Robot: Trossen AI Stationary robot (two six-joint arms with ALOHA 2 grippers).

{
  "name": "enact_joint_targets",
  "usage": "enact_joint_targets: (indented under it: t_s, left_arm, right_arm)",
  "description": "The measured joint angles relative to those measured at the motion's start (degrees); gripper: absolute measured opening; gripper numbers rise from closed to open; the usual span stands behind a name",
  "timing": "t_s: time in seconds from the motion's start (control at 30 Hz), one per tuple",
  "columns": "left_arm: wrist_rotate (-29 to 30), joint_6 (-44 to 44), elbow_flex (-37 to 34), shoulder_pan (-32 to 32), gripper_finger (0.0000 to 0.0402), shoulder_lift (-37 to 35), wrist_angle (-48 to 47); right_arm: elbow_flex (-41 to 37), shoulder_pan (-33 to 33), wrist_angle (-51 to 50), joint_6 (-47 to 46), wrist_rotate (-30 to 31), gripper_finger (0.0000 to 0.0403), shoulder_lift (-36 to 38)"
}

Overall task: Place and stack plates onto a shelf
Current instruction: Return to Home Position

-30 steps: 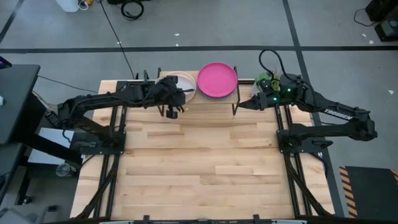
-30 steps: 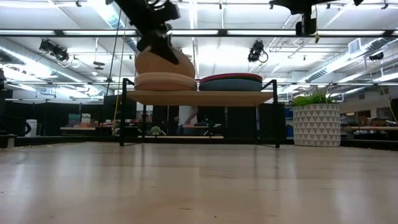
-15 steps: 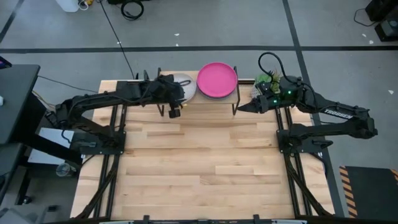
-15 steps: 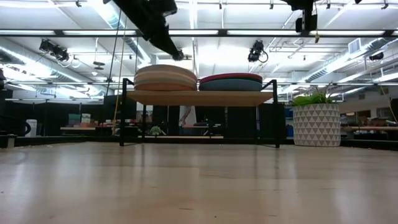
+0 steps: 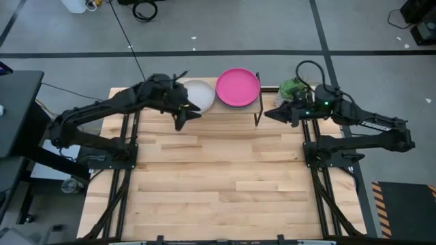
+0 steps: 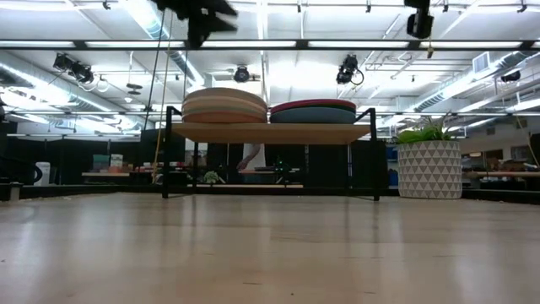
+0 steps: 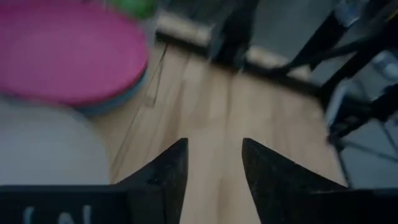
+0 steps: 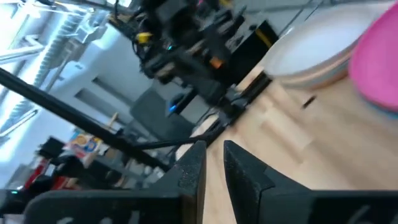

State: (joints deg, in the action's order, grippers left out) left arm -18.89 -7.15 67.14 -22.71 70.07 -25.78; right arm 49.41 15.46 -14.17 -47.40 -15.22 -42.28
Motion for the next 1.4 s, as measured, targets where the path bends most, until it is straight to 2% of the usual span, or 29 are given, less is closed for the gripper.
enact_joint_targets:
  t_s: [0.23,0.47,0.73,1.1,1.3,1.4]
  left_arm:
    - [4.46,-6.4,-15.64,2.72,0.0111,-10.95,21.62]
    - [9.69,-11.86,-27.28,2.64,0.008,-20.92,34.43]
    - [14.27,-17.09,-37.61,2.64,0.0052,-31.37,35.75]
    - [22.27,-27.51,-55.16,2.64,0.0026,-50.21,41.98]
    - [24.7,-30.3,-61.3,2.7,0.0011,-55.34,42.07]
    - [27.27,-32.09,-63.81,2.72,0.0008,-56.39,42.06]
  right_arm:
    - [-7.23,0.06,1.0,2.83,3.56,0.0043,7.89]
    - [-20.96,1.96,9.95,-0.01,8.3,0.0025,17.29]
    - [-35.34,3.89,19.0,-7.39,8.51,0.0009,28.31]
    - [-42.0,3.91,19.15,-9.48,12.32,0.001,39.03]
    - [-45.64,3.91,19.52,-10.4,12.38,0.0011,41.29]
    - [-49.16,3.84,22.76,-12.66,12.36,0.0011,42.13]
